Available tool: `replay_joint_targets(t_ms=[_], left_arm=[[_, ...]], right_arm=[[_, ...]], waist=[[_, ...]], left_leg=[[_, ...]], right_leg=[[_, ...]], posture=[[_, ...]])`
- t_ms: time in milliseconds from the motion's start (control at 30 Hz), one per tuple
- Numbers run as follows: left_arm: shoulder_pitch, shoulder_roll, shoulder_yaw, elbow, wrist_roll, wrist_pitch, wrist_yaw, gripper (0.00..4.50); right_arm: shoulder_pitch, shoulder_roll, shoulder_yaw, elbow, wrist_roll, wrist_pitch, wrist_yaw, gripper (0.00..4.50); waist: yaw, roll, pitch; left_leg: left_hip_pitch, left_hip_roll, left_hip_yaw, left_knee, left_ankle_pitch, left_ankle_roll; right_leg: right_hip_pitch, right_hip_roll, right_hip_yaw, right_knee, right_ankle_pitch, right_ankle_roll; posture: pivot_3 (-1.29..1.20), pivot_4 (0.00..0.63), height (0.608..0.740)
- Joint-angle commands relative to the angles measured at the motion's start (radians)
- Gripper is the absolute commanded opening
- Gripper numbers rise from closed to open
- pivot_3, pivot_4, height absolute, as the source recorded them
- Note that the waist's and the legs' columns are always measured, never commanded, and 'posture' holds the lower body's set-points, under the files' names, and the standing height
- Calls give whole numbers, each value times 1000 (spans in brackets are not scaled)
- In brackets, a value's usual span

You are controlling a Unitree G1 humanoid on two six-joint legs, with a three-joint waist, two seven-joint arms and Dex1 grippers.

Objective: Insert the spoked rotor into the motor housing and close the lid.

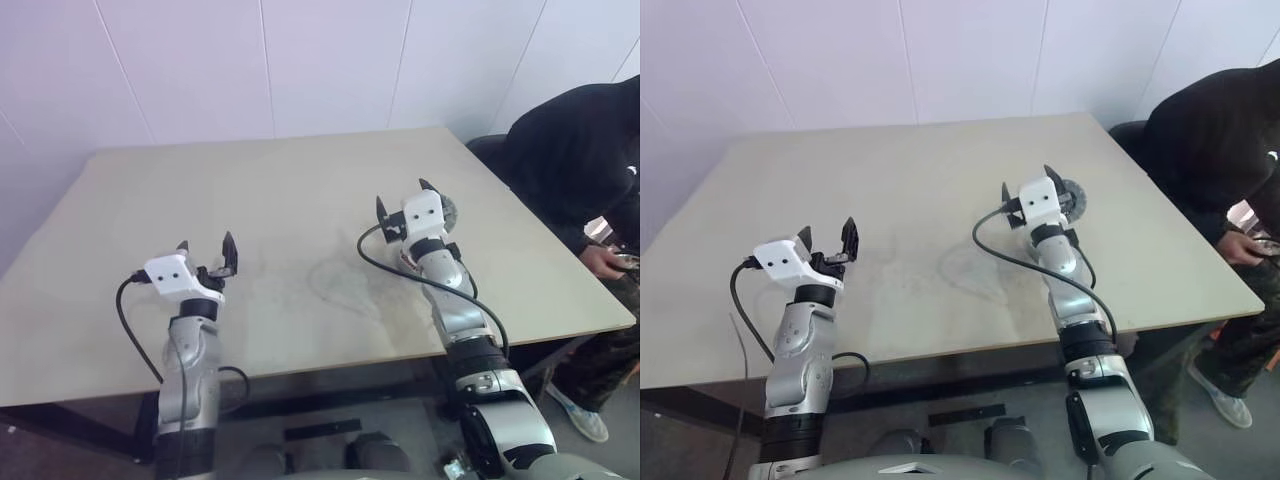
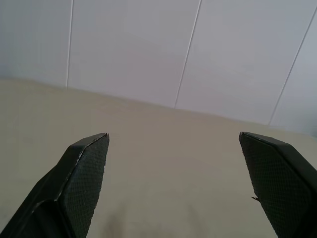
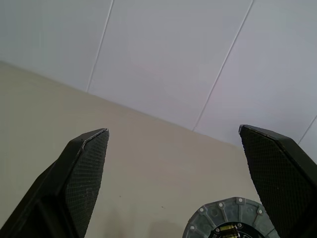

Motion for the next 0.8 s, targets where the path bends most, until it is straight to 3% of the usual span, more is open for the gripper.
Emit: replay_joint_targets(t_ms=[33,567,800], left_arm=[[-4,9,5,-63,6,-4,10,4463],[-111,53,8,23,3,-11,-21,4463],[-132,59,6,39,4,-8,-27,4463]], right_arm=[[-26,10,8,-33,3,-7,4,4436],[-63,11,-12,47,-7,-43,-66,4436],[-72,35,-41,86,79,95,-2,4436]], waist=[[0,0,0],[0,0,0],[-2,0,0]], left_leg=[[0,0,0,0,0,0],[-1,0,0,0,0,0],[0,0,0,0,0,0]], right_leg=[[0,0,0,0,0,0],[0,0,0,-1,0,0],[0,0,0,0,0,0]], posture=[[0,0,740],[0,0,740],[0,0,740]])
